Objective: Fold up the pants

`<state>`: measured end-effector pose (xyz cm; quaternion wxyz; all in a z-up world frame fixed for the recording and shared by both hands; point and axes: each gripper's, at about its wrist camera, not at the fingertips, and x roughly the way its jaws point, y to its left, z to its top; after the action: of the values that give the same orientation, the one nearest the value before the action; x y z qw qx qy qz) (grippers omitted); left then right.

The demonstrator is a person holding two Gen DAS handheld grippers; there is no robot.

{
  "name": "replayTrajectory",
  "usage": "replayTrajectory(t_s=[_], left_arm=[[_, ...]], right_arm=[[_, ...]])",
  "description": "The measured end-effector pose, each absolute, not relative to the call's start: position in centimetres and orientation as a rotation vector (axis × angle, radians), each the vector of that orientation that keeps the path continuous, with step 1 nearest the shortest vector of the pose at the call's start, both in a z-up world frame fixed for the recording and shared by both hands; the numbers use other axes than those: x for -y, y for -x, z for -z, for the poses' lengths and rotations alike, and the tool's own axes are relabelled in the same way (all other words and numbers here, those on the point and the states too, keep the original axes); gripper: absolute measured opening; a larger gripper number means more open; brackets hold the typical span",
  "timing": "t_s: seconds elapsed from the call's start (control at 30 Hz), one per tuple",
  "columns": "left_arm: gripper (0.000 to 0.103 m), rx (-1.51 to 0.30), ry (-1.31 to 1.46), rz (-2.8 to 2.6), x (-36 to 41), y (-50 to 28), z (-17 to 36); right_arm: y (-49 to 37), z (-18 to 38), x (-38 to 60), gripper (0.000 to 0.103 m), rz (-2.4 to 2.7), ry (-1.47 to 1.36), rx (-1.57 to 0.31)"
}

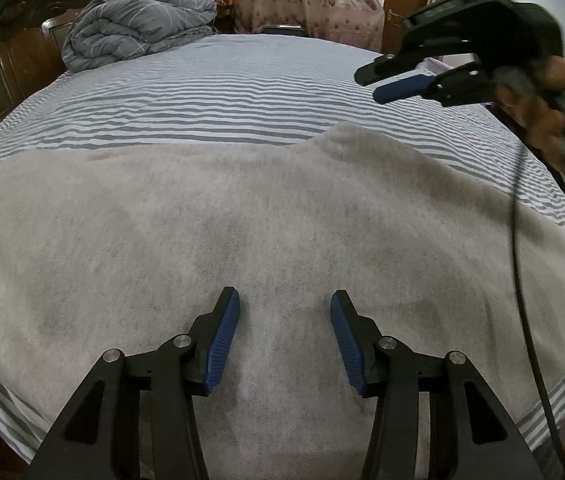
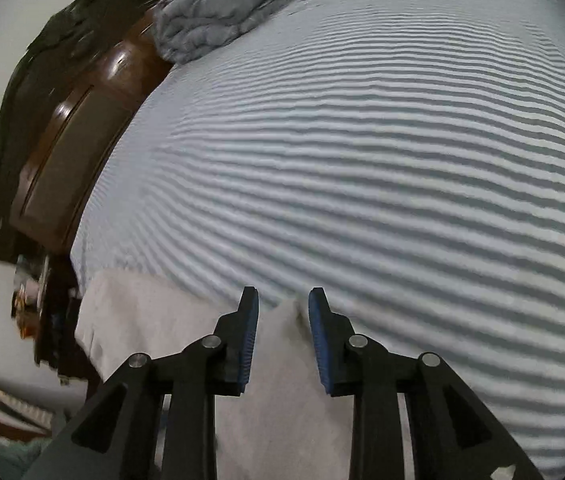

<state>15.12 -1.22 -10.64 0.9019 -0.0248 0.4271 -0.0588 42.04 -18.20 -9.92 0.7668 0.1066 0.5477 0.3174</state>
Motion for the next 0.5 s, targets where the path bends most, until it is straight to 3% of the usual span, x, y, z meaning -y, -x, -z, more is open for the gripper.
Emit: replayTrajectory(t_s=[0.13,0.33,0.5], left_arm=[[0.049,-0.889,0.051,0.117,1.2,-15.3,10.7],[0.049,-0.902,0.054,0.129,1.1,-15.4,10.7],[0.049,-0.899,0.036,0.123,1.2,-15.5,10.8]], right_arm=[[-40.0,11.4,16.8,0.021,-0.714,-0.17,-1.246],[-41.7,15.4,15.7,0.001,-0.587,-0.138,-1.29],[-41.3,15.0,16.3,0.0,-0.552,-0.157,-1.266]])
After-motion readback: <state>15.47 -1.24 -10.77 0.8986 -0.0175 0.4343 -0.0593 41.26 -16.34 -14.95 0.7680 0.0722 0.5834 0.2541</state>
